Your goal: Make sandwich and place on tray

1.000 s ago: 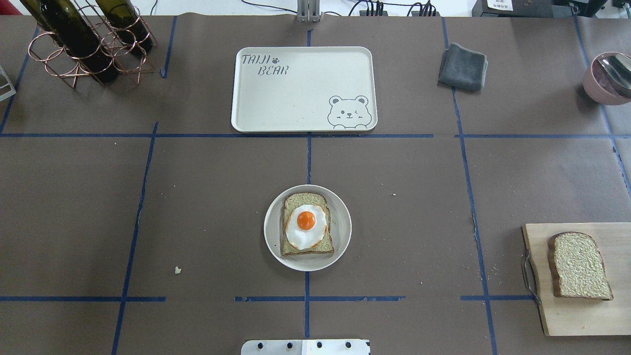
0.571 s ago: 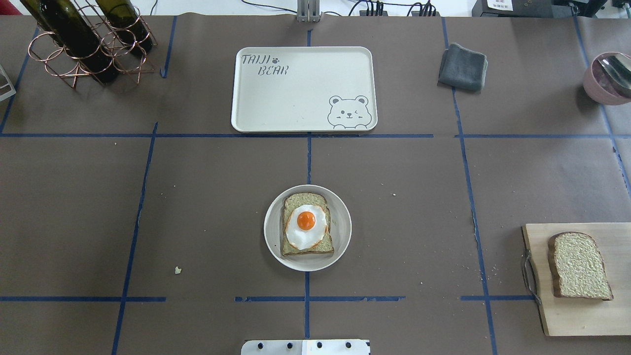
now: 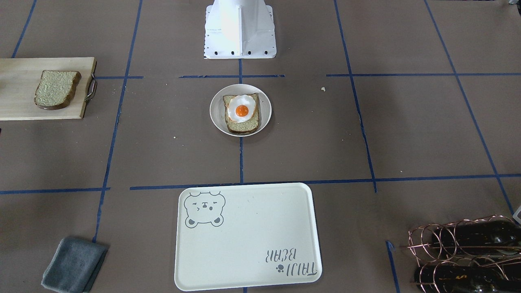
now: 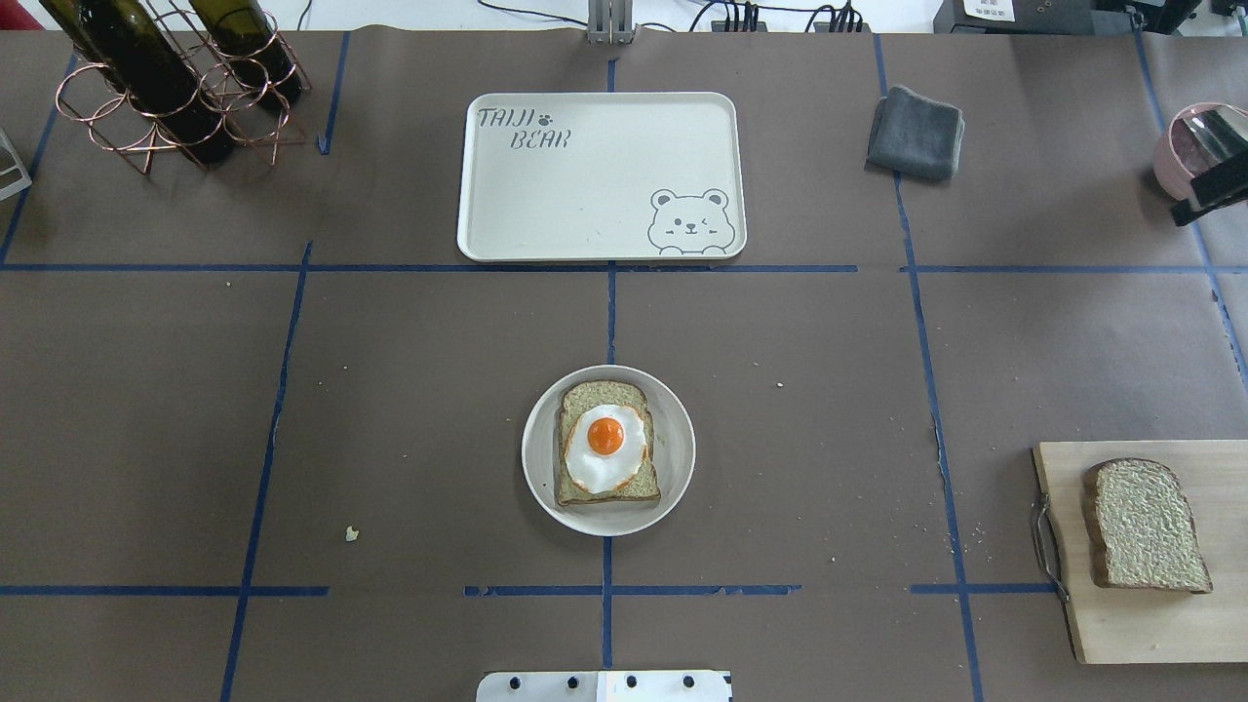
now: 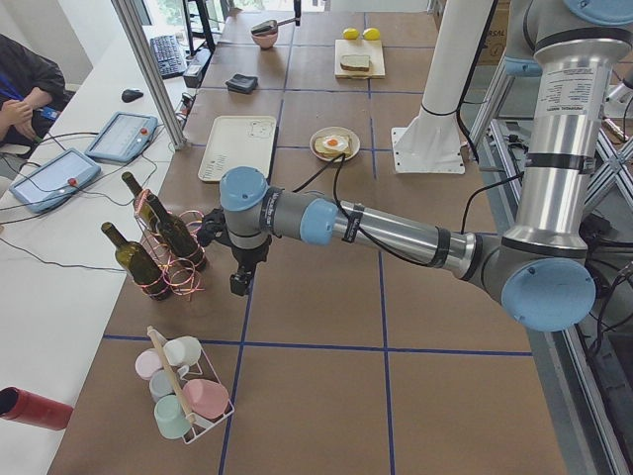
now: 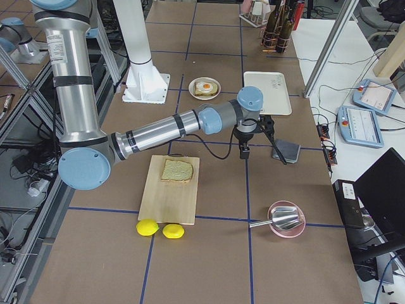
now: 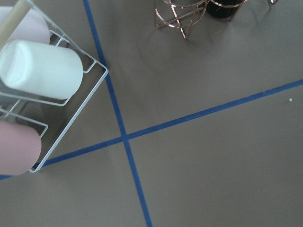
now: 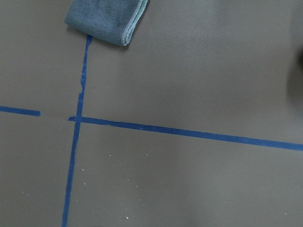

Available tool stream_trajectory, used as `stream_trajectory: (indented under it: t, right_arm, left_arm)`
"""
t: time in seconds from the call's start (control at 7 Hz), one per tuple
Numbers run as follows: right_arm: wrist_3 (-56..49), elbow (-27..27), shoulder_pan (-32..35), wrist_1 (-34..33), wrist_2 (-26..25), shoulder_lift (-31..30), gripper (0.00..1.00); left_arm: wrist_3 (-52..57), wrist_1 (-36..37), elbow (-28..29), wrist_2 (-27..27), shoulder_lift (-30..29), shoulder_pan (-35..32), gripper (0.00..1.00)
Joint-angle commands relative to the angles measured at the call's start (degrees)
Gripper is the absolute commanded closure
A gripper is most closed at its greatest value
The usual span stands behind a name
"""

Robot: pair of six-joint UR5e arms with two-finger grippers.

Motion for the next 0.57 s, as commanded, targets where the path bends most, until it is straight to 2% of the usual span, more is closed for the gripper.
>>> stream_trajectory:
  t: [0.0, 0.29, 0.43]
  right_arm:
    - [8.3, 0.6, -3.6, 17.1, -1.9, -12.3, 0.0]
    - [11.8, 0.6, -3.8, 26.4, -1.1, -21.1, 0.0]
    - [18.6, 1.3, -6.2, 30.4, -1.1, -23.3, 0.0]
  left_arm:
    - [-11.5, -3.9, -4.5, 0.0, -0.5, 5.7, 0.0]
    - [-20.1, -6.5, -10.0, -0.1, -0.9, 11.4, 0.0]
    - [-28.4, -11.9, -10.0, 0.0, -1.3, 15.4, 0.0]
